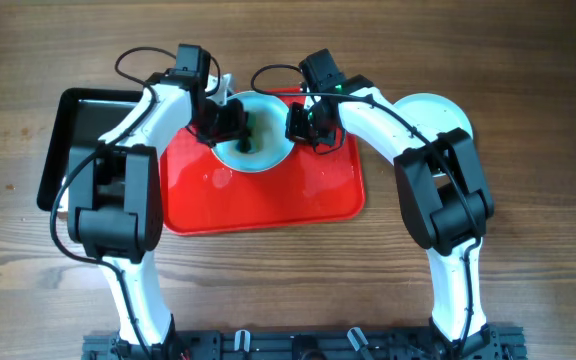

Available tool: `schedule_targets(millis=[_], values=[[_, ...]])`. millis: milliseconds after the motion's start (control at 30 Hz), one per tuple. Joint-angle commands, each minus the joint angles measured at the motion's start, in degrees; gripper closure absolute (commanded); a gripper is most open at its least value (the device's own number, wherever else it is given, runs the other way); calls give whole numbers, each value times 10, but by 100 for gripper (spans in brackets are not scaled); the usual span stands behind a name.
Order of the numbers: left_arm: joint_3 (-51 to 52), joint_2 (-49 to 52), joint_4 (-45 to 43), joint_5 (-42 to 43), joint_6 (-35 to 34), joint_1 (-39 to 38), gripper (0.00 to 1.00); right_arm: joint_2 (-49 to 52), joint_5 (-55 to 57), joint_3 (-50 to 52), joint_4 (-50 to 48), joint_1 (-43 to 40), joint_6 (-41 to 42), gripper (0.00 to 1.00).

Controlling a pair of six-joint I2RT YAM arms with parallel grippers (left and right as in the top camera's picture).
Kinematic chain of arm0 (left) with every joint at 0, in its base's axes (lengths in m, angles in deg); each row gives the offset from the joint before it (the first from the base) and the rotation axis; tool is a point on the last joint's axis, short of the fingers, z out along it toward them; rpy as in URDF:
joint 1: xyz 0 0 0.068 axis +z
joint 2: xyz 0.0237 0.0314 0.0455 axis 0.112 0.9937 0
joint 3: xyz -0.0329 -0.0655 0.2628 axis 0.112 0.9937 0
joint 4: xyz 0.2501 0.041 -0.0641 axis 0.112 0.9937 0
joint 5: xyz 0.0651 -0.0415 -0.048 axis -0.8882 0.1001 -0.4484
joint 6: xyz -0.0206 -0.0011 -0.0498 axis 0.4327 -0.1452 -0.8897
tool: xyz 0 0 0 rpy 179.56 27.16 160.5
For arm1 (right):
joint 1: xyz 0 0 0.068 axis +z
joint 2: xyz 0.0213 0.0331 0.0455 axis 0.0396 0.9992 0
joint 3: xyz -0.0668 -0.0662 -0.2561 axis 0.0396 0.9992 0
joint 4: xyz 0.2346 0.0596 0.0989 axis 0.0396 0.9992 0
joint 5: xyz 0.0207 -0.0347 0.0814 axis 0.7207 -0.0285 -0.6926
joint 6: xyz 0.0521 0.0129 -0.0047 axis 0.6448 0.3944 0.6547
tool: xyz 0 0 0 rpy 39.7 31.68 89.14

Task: Clean dirty plates on tray and stack at the side
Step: 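Scrub the last plate with the sponge in the left gripper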

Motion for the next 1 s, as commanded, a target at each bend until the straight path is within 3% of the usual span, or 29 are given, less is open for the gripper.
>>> schedule_targets(millis=[0,67,233,333,433,533,567,667,833,967], values=[[-9,12,-54,62,-10,-7,96,20,-20,-1,-3,-1,-8,96],[-9,12,-80,35,-41,-7,96,20,-20,-1,-3,-1,-8,96],[-9,12,-74,-192,-155,-7,96,20,-20,-1,-3,-1,-9,96],[-9,12,-24,-223,-172,-7,96,20,-20,-1,-3,-1,-9,96],[-9,12,49,-170,-151,-7,96,20,-20,-1,-3,-1,-9,96],[-9,12,75,61,-10,-7,96,20,-20,-1,-3,-1,-9,96],[-9,12,70,93,4,-7,96,20,-20,-1,-4,-1,-9,96],[-9,12,21,95,3,-6,96,20,-20,-1,-1,-1,-12,96],[-9,13,-66,-102,-114,-7,96,20,-20,-1,-2,-1,-11,96],[-9,14,-56,-279,-202,-7,96,20,-20,-1,-2,-1,-11,96]])
